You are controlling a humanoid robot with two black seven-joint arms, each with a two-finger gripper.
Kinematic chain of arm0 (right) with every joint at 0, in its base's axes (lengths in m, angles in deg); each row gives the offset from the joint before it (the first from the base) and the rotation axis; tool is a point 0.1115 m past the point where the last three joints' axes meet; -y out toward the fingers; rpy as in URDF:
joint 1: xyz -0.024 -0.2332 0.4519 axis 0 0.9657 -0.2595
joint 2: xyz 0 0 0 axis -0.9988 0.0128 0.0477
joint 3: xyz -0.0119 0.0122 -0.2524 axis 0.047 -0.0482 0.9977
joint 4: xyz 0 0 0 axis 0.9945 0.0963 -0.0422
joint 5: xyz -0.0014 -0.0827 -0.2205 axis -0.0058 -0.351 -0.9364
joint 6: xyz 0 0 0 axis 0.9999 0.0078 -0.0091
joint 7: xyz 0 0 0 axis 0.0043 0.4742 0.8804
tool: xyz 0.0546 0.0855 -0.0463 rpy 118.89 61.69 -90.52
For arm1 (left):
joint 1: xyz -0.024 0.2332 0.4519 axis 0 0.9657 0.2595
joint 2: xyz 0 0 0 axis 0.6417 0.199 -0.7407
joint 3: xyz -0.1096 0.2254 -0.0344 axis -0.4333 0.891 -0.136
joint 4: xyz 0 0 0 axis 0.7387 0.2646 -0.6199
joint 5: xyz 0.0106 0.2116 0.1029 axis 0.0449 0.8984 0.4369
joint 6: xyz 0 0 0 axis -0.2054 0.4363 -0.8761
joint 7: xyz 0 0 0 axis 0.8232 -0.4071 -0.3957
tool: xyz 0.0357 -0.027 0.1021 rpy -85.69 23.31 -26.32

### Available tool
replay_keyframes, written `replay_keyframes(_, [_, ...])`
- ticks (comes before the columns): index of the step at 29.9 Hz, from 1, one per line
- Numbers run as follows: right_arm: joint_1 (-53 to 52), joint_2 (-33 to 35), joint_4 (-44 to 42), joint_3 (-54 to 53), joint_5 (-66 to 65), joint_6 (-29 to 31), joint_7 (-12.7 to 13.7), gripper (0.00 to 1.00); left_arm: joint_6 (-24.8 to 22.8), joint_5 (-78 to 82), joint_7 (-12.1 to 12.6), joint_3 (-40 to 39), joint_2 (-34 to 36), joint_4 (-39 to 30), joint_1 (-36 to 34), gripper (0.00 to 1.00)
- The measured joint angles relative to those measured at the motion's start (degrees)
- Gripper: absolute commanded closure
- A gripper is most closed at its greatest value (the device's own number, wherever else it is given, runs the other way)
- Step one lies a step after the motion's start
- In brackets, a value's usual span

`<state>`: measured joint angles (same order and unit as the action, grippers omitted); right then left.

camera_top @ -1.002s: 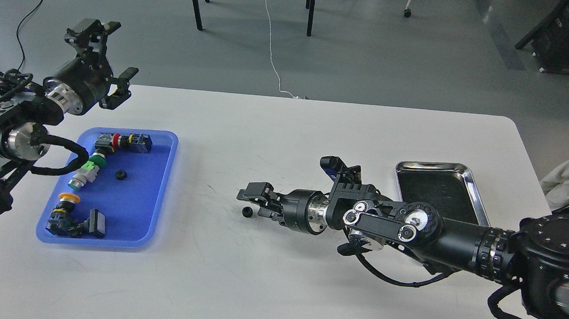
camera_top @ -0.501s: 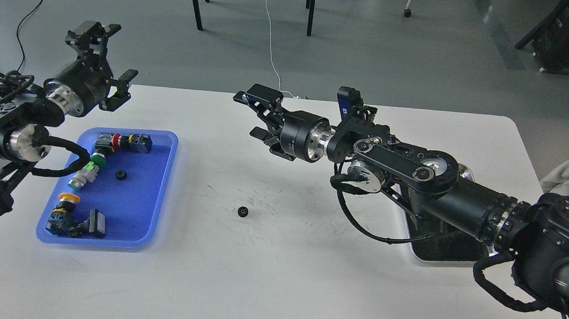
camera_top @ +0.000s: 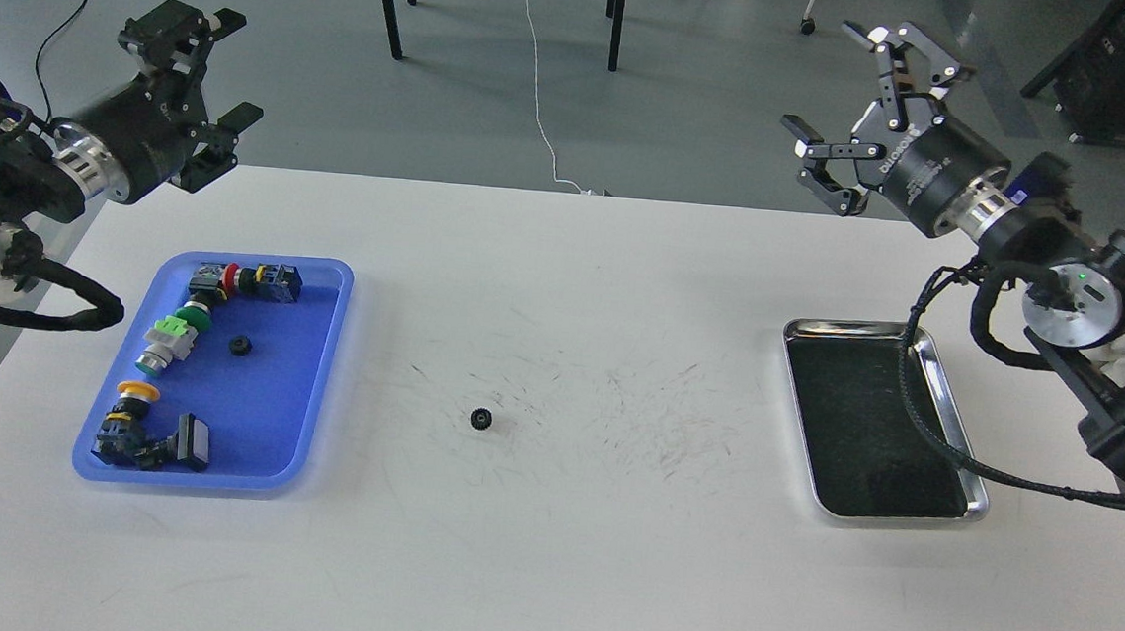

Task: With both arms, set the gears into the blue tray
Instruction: 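Retract the right arm up and away, then reach the left gripper out to the second black piece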

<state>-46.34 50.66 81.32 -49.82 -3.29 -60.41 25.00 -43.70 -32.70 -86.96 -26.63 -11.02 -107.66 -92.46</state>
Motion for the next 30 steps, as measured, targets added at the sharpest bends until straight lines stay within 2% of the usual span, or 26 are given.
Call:
replay_keyframes(6, [12.72,7.40,-0.19,-9.62,10.38,4.55,0.00,0.07,-0.05,15.97,-0.06,1.20,5.63,-13.34,3.58,0.02])
replay_keyframes(10, [19.80,8.60,-1.59,-13.85,13.72,6.02,-0.10,0.07,0.41,30.19,-0.16,1.54,6.48,-19.99,6.39,0.02])
replay_keyframes(13, [23.23,8.30,-3.44,-14.58,14.26,6.15,-0.37,0.06,1.90,43.09,-0.16,2.16,4.78,-22.51,8.16,0.02])
replay_keyframes(18, [25.85,6.53,-4.15,-14.63,14.30,6.18,-0.78,0.06,6.10,65.14,-0.12,6.55,-0.50,-22.90,9.50,0.02])
replay_keyframes(22, [26.13,5.72,-4.24,-14.67,14.30,6.18,-0.87,0.06,13.04,78.24,-0.14,11.78,-4.58,-21.28,11.21,0.02])
replay_keyframes(27, [26.15,4.77,-4.17,-14.38,14.29,6.18,-0.89,0.06,20.18,94.93,-0.26,13.06,-10.43,-14.72,14.55,0.03])
replay_keyframes(30, [26.15,4.60,-3.99,-14.38,14.23,6.18,-0.89,0.06,24.36,97.71,-0.40,12.83,-13.99,-10.29,16.09,0.04])
